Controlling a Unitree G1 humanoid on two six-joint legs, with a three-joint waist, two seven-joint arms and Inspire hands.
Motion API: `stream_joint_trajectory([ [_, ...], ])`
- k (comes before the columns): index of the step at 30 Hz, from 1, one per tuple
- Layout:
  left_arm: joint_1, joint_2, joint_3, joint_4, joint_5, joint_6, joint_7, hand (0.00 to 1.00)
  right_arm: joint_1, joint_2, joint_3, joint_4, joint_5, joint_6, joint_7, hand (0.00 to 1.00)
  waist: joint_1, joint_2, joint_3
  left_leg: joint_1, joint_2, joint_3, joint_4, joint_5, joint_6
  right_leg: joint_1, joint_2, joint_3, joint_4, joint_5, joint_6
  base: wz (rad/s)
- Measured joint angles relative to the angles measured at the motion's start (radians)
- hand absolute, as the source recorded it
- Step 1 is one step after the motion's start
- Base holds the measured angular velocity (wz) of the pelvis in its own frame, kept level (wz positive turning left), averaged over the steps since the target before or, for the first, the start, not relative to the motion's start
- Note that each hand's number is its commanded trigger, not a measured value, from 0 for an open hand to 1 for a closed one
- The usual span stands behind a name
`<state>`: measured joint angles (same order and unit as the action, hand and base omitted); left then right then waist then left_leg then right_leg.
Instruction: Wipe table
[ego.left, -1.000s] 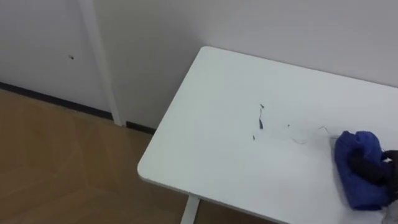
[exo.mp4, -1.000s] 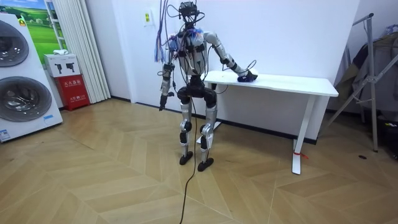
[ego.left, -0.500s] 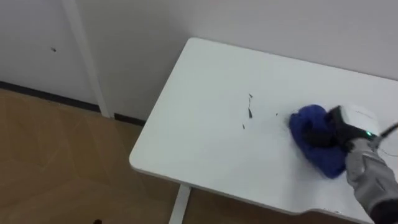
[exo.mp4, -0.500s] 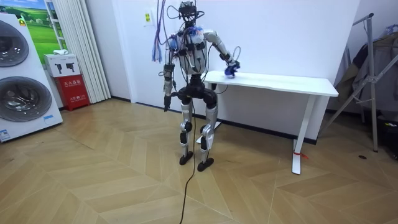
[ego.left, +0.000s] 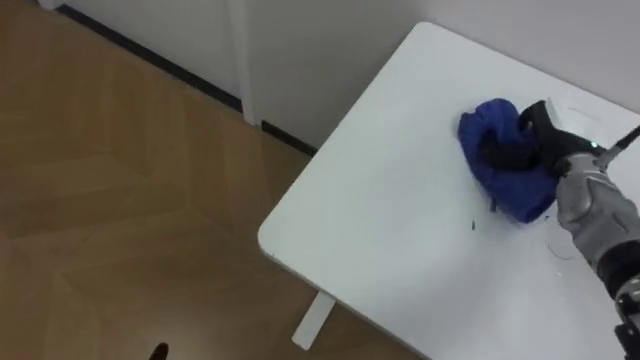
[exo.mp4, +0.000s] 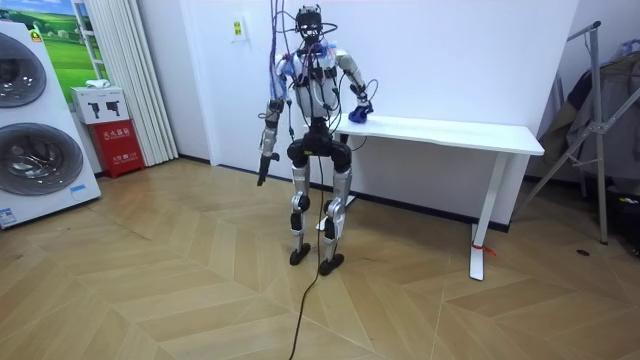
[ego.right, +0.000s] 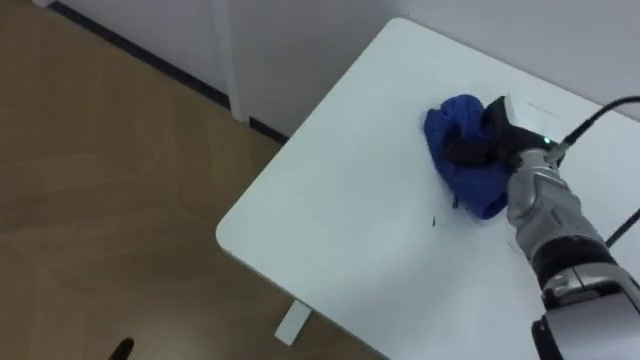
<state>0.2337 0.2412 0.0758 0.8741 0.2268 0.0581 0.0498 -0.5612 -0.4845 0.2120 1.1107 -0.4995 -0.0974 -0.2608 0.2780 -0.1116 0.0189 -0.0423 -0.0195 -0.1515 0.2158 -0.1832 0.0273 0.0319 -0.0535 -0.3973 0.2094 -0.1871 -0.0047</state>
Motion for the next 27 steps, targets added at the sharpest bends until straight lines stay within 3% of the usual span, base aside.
stream_joint_trajectory([
  [1,0.006,0.0,0.0,-0.016,0.001,0.0,0.0,0.0,0.012,-0.001,-0.015,0.0,0.002,-0.004,-0.002,1.0,-0.015,0.005,-0.0014,0.006,0.001,-0.003,-0.003,0.0,0.0,0.002,-0.001,-0.005,0.01,0.0,0.0,0.17],
  [2,0.026,0.0,0.0,-0.056,0.0,-0.002,0.001,0.0,0.052,-0.004,-0.053,0.0,0.018,-0.009,-0.007,1.0,-0.041,0.02,-0.0097,0.025,0.008,-0.007,-0.016,0.0,0.0,0.001,-0.001,-0.017,0.044,-0.001,0.002,0.19],
  [3,0.033,0.004,0.0,-0.088,0.0,-0.006,0.008,0.0,0.099,-0.005,-0.099,0.0,0.045,-0.017,-0.017,1.0,-0.051,0.032,-0.0118,0.041,0.013,-0.033,-0.023,0.0,0.0,-0.018,0.001,-0.005,0.041,-0.019,0.015,0.04],
  [4,0.033,0.008,0.001,-0.099,-0.001,-0.009,0.012,0.0,0.118,-0.004,-0.123,0.0,0.06,-0.025,-0.023,1.0,-0.05,0.029,-0.0142,0.042,0.012,-0.04,-0.021,0.0,0.0,-0.039,0.002,0.01,0.008,-0.012,0.01,-0.28],
  [5,0.035,0.01,0.003,-0.096,-0.001,-0.012,0.017,0.0,0.148,-0.007,-0.161,0.0,0.074,-0.04,-0.032,1.0,-0.062,0.028,-0.0204,0.047,0.014,-0.053,-0.017,-0.004,-0.005,-0.096,0.005,0.017,-0.045,0.057,-0.028,-0.09],
  [6,0.043,0.009,0.007,-0.097,0.002,-0.015,0.017,0.0,0.201,-0.009,-0.197,0.0,0.09,-0.049,-0.044,1.0,-0.1,0.04,-0.0266,0.065,0.024,-0.039,-0.023,-0.001,-0.013,-0.082,0.002,-0.022,-0.049,0.094,-0.037,0.09],
  [7,0.051,0.007,0.014,-0.1,0.002,-0.016,0.017,0.0,0.232,-0.009,-0.209,0.0,0.103,-0.049,-0.046,1.0,-0.114,0.043,-0.0295,0.081,0.028,-0.015,-0.032,0.001,-0.017,-0.062,0.004,-0.023,-0.052,0.094,-0.037,0.31],
  [8,0.061,-0.008,0.041,-0.1,0.001,-0.016,0.018,0.0,0.286,-0.01,-0.256,0.008,0.122,-0.049,-0.054,1.0,-0.131,0.054,-0.034,0.116,0.039,0.041,-0.053,0.001,-0.017,-0.021,0.012,-0.021,-0.06,0.094,-0.037,0.15],
  [9,0.073,-0.018,0.055,-0.1,0.001,-0.016,0.024,0.0,0.331,-0.009,-0.297,0.013,0.143,-0.048,-0.056,1.0,-0.147,0.049,-0.0334,0.14,0.044,0.07,-0.066,0.001,-0.017,-0.002,0.016,-0.015,-0.057,0.091,-0.033,0.09],
  [11,0.081,-0.023,0.068,-0.1,0.001,-0.015,0.029,0.0,0.387,-0.008,-0.357,0.022,0.149,-0.048,-0.056,1.0,-0.164,0.043,-0.0426,0.15,0.042,0.074,-0.067,0.0,-0.017,0.004,0.015,-0.009,-0.056,0.085,-0.025,-0.03],
  [12,0.088,-0.024,0.073,-0.1,0.001,-0.014,0.033,0.0,0.405,-0.008,-0.388,0.04,0.153,-0.047,-0.056,1.0,-0.166,0.032,-0.04,0.152,0.043,0.086,-0.067,-0.005,-0.017,0.006,0.017,0.001,-0.057,0.084,-0.024,-0.18],
  [13,0.091,-0.025,0.076,-0.1,0.001,-0.013,0.034,0.0,0.411,-0.009,-0.402,0.053,0.155,-0.046,-0.057,1.0,-0.166,0.03,-0.0389,0.153,0.044,0.092,-0.066,-0.012,-0.018,0.006,0.021,0.007,-0.058,0.083,-0.024,-0.21],
  [14,0.096,-0.027,0.077,-0.098,0.001,-0.01,0.034,0.0,0.428,-0.013,-0.431,0.061,0.162,-0.038,-0.058,1.0,-0.168,0.03,-0.0385,0.153,0.046,0.099,-0.066,-0.041,-0.01,0.004,0.032,0.013,-0.059,0.079,-0.028,-0.19],
  [17,0.121,-0.027,0.083,-0.085,0.001,0.01,0.039,0.0,0.455,-0.011,-0.46,0.092,0.18,-0.01,-0.068,1.0,-0.173,0.026,-0.0382,0.16,0.052,0.115,-0.042,-0.059,-0.003,0.022,0.037,0.026,-0.056,0.083,-0.025,-0.1],
  [23,0.176,-0.027,0.112,-0.085,-0.006,0.027,0.048,0.0,0.501,-0.011,-0.472,0.082,0.171,-0.003,-0.11,1.0,-0.172,0.03,-0.037,0.173,0.045,0.115,-0.029,-0.062,-0.001,0.04,0.037,0.036,-0.055,0.085,-0.022,0.02],
  [27,0.182,-0.029,0.109,-0.09,-0.018,0.03,0.048,0.0,0.505,-0.001,-0.439,-0.025,0.107,0.075,-0.127,1.0,-0.165,0.04,-0.0299,0.191,0.046,0.12,-0.036,-0.061,-0.001,0.052,0.038,0.041,-0.058,0.085,-0.022,-0.07],
])
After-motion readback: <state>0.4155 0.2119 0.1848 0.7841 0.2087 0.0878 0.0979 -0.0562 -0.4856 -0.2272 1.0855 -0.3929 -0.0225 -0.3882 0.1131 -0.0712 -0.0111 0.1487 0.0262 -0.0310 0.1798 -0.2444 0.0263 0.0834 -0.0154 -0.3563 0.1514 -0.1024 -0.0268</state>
